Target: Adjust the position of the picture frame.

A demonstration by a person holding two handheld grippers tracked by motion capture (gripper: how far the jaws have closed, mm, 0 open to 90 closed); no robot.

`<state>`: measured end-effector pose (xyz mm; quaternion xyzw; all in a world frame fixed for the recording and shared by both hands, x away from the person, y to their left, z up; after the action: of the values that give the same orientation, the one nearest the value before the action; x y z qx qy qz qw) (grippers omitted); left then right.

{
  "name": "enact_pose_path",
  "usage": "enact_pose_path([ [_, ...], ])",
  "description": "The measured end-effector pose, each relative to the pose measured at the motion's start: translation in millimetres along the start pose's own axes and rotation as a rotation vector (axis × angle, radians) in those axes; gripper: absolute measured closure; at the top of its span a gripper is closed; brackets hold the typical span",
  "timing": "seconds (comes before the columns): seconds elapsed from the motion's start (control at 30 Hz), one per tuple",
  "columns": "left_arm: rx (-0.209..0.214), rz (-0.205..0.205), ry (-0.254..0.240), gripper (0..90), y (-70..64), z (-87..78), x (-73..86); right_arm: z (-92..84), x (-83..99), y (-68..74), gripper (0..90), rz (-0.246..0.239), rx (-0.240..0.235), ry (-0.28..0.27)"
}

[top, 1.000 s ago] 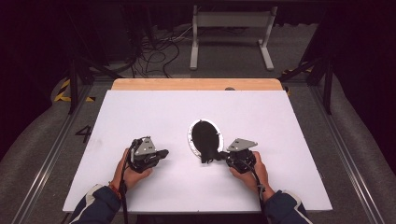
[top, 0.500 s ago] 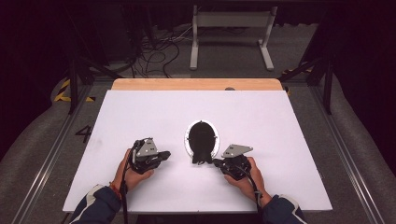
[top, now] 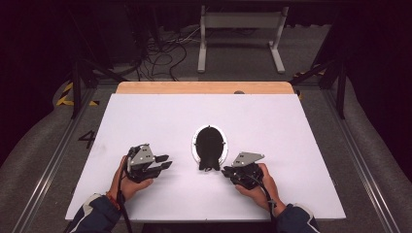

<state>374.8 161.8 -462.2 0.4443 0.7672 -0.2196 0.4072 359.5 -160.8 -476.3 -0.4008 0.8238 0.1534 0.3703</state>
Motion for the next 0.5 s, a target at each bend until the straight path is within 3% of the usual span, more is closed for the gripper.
enact_pose_path([
  [0.13,-0.009,-0.003,0.008,49.2,-2.0,-9.9,9.7,-2.6,-2.1,-1.9,73.1,-0.012,-0.001,0.003],
  [0.27,-0.063,-0.020,0.053,28.6,-0.4,-15.1,23.6,-4.2,-4.2,-4.0,69.9,-0.011,-0.014,0.000],
  [0.43,-0.100,-0.082,0.041,15.8,5.5,-26.3,37.1,-6.1,-4.0,-6.5,65.7,-0.012,-0.011,0.003],
  [0.5,-0.124,-0.082,0.036,13.2,5.3,-31.9,39.8,-8.6,-4.4,-6.4,65.8,-0.013,-0.006,-0.001],
])
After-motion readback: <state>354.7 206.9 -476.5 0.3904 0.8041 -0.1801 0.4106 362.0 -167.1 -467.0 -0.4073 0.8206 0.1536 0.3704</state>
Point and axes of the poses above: each handheld gripper's, and its own axes: z roughly forward along the jaws, x roughly out of its underside, y roughly to its left, the point moved 3 cm from there along z, roughly forward along the jaws, and after that the axes turned 2 degrees about x, right-handed, at the moved point
